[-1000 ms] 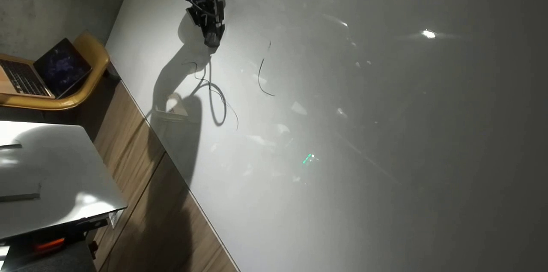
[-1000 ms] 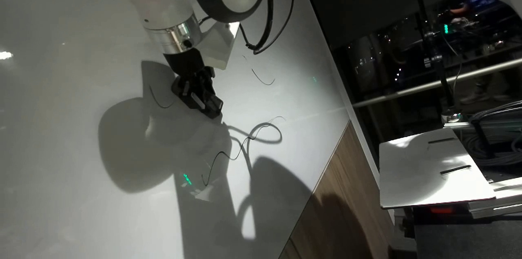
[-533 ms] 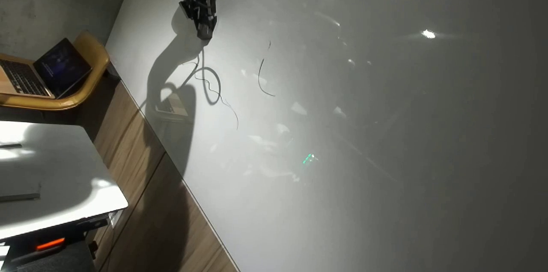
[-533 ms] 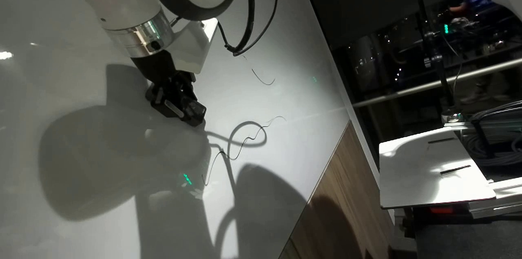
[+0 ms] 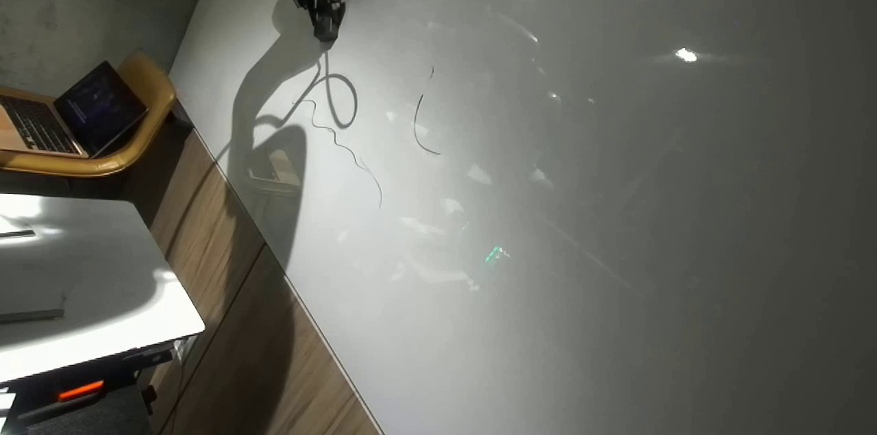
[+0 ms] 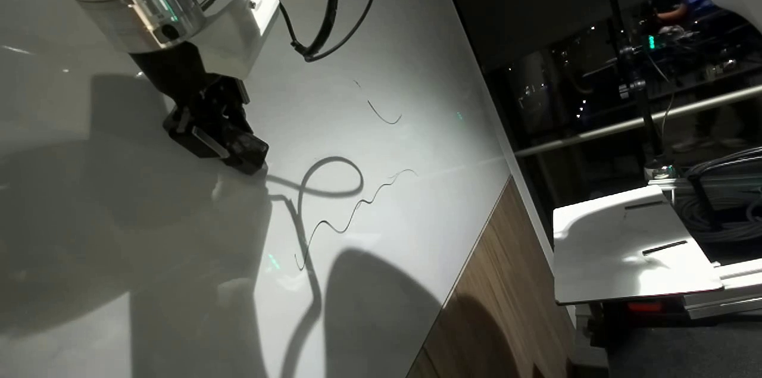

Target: Use the eraser to wipe the whiteboard.

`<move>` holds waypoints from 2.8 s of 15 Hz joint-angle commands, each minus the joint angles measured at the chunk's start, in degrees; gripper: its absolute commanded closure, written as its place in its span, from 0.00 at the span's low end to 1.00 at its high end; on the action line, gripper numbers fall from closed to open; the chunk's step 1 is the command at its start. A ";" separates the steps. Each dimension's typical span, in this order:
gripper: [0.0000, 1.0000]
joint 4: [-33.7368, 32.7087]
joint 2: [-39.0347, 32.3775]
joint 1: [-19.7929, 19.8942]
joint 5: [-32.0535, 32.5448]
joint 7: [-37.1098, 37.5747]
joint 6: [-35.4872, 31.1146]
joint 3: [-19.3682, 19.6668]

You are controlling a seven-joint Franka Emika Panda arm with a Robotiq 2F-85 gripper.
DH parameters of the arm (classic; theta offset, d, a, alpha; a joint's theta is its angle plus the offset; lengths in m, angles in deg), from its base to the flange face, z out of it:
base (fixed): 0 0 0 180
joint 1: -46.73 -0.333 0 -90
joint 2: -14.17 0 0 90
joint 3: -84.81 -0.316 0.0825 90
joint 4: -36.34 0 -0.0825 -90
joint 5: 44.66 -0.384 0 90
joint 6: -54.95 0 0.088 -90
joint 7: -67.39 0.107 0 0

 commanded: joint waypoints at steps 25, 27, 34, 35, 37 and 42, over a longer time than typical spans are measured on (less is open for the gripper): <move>0.70 39.83 28.82 29.14 -0.45 5.36 -29.50 15.17; 0.70 42.07 27.70 32.89 0.21 4.10 -37.03 18.32; 0.70 45.36 24.90 32.50 0.60 5.10 -45.82 16.53; 0.70 45.59 25.30 31.12 0.07 5.09 -45.06 15.04; 0.70 45.49 25.31 29.00 -0.39 4.78 -44.60 12.59; 0.70 40.87 24.26 24.20 -3.09 2.76 -40.92 7.47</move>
